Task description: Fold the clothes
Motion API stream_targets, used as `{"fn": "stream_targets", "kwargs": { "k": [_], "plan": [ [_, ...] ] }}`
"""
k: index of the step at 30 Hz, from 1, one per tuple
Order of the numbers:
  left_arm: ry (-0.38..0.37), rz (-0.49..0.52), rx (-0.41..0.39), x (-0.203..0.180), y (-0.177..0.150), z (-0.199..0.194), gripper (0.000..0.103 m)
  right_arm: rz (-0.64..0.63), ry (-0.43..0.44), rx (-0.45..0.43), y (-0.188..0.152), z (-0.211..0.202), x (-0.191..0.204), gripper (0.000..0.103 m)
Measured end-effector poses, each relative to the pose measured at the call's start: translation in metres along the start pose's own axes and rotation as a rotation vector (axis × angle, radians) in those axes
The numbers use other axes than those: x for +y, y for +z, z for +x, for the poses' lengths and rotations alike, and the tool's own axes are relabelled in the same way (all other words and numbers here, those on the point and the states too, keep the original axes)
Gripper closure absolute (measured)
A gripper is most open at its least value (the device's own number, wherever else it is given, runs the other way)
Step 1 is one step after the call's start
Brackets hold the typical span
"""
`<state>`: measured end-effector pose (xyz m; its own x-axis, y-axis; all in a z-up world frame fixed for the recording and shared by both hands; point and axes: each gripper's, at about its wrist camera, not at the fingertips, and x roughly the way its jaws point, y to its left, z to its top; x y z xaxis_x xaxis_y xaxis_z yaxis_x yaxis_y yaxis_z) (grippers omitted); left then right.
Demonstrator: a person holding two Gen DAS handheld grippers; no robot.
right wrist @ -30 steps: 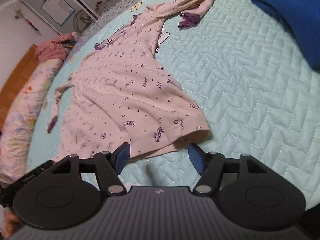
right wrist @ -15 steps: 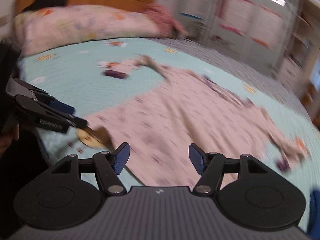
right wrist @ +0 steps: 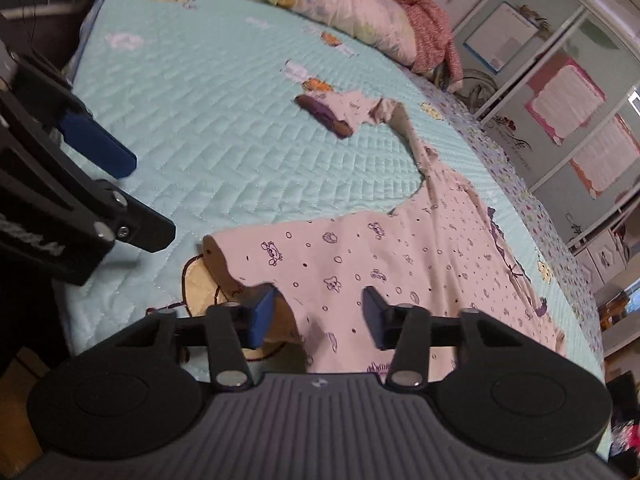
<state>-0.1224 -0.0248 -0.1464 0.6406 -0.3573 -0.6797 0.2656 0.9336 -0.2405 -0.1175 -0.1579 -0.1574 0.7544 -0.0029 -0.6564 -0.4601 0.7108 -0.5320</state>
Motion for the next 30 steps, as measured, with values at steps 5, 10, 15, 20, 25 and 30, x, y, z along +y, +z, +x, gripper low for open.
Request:
{"fn": "stream_targets", "kwargs": {
  "k": [5, 10, 15, 20, 25, 30],
  "plan": [
    [-0.024, -0.06, 0.009, 0.014, 0.001, -0.002, 0.045, 0.129, 0.046, -0.016, 0.002, -0.003, -0.015, 0.103],
    [-0.053, -0.07, -0.004, 0.019, 0.002, -0.004, 0.044, 0.773, 0.264, -0.121, -0.006, -0.031, -0.103, 0.103],
    [-0.086, -0.04, -0.038, 0.005, 0.01, -0.002, 0.043, 1.016, 0.362, -0.174, -0.008, -0.046, -0.152, 0.103],
    [-0.13, -0.002, -0.094, -0.023, 0.019, 0.005, 0.041, 1.017, 0.352, -0.163, -0.004, -0.054, -0.155, 0.103],
    [-0.126, 0.075, -0.137, -0.055, 0.018, 0.011, 0.038, 1.011, 0.355, -0.16, -0.001, -0.052, -0.154, 0.103],
    [-0.113, 0.144, -0.183, -0.074, 0.019, 0.024, 0.038, 1.002, 0.354, -0.162, 0.002, -0.053, -0.154, 0.103]
  ]
}}
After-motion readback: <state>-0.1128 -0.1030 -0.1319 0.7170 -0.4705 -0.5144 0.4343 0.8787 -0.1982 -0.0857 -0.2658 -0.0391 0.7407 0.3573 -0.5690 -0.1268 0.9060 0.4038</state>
